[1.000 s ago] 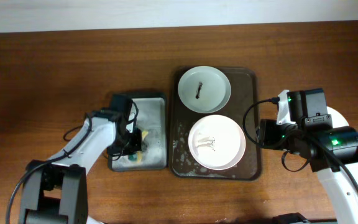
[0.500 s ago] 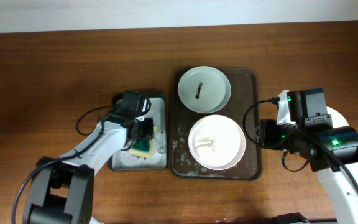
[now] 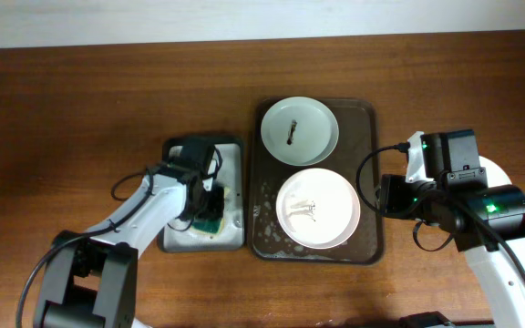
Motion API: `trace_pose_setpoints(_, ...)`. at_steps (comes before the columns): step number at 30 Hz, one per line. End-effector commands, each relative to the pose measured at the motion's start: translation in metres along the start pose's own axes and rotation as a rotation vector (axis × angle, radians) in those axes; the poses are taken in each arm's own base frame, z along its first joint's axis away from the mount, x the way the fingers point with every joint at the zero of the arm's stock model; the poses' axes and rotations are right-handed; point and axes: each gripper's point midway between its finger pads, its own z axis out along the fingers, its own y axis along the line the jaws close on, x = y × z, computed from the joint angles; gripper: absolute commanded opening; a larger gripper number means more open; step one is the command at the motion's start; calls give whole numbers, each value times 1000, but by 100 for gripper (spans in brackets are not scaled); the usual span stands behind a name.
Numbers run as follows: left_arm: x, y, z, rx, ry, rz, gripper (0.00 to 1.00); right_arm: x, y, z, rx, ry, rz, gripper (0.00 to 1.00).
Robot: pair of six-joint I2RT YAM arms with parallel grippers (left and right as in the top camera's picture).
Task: Clean dirty plates on tray and stack at the side
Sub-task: 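Grasp the sponge again with the left gripper, then scrub the pink plate with the sponge while the right gripper holds it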
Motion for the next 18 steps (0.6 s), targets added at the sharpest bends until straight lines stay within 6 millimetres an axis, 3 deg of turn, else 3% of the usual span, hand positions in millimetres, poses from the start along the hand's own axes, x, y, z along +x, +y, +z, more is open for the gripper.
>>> trace_pose_setpoints(1,12,2,12,7,2,7,0,-1,2,0,-4,0,-3,50)
trace_pose_setpoints(4,-6,-3,-11,14,-24,7,0,-4,1,10,6,22,0,49)
trace_pose_setpoints(7,-57,-31,-91,76,-127,39,0,-17,0,48,22,84,7,49)
trace_pose_setpoints(9,-71,-69,-122,222,-170,95,0,-17,-5,82,45,167,18,45)
trace_pose_setpoints(11,-69,-97,-122,287,-176,153,0,-5,-15,121,64,296,-6,46)
trace_pose_setpoints(13,-66,-116,-117,302,-174,203,0,6,-19,147,26,390,-20,45)
trace_pose_setpoints(14,-63,-133,-111,315,-168,223,0,15,-23,165,-17,458,-4,41)
trace_pose_setpoints(16,-57,-161,-100,338,-157,241,0,20,-38,185,-25,505,52,37)
trace_pose_setpoints(18,-47,-181,-73,337,-103,253,0,31,-34,194,-63,527,69,33)
